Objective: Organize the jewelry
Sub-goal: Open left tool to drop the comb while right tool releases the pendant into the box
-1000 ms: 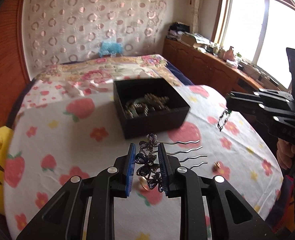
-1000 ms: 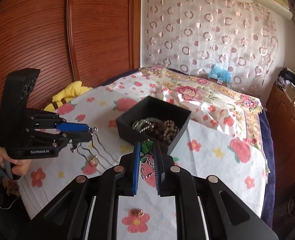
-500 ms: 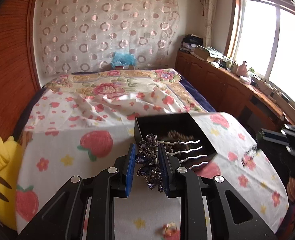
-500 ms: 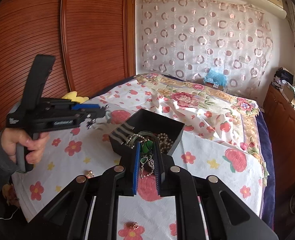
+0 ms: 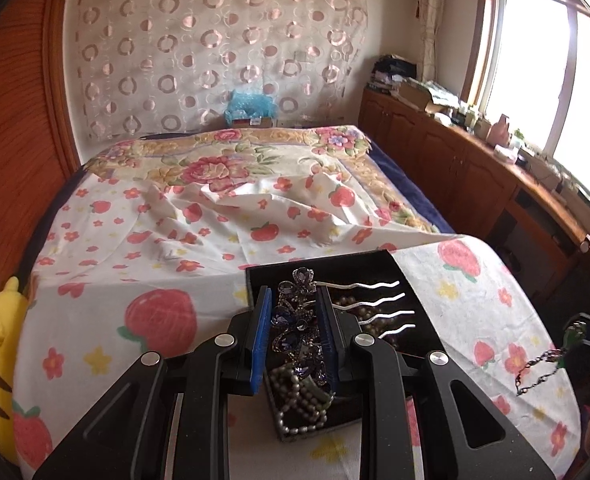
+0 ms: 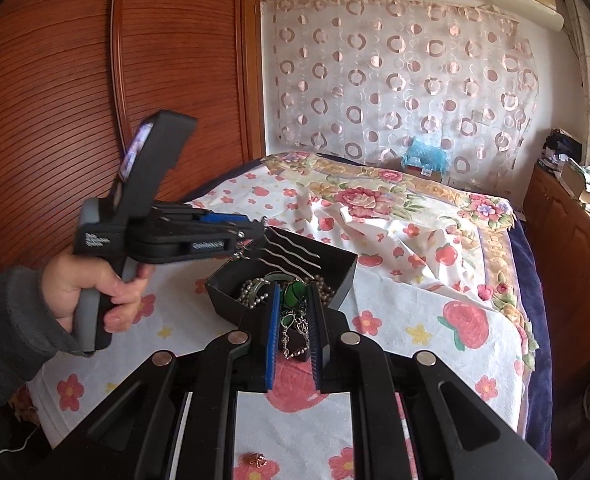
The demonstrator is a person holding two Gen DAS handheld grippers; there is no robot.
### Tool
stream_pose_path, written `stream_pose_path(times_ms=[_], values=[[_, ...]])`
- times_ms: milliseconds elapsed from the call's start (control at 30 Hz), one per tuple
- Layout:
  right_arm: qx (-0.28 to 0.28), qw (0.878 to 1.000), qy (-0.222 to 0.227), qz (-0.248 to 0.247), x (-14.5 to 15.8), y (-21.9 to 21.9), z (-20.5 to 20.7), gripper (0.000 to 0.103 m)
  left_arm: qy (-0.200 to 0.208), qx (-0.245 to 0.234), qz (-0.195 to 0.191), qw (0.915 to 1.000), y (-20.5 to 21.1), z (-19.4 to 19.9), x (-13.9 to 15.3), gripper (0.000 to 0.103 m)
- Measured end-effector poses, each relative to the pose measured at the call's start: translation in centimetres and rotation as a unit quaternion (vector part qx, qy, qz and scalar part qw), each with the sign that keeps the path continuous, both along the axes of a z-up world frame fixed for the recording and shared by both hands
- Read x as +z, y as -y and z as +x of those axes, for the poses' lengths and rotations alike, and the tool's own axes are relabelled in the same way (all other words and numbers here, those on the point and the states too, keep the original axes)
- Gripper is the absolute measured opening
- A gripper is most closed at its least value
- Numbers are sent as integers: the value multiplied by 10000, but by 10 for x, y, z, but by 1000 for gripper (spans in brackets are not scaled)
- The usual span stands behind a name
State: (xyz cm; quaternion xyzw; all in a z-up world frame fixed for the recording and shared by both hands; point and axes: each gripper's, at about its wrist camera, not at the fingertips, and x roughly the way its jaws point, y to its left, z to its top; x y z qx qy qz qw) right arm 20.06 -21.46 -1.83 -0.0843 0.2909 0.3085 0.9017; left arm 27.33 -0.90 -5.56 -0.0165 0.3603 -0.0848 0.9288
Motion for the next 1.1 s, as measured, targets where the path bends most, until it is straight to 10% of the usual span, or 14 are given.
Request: stream_pose_path(times_ms=[1100], values=[[-12, 9978, -631, 198, -26, -50, 93, 15, 212, 206, 279, 9992, -43, -56, -8, 78]])
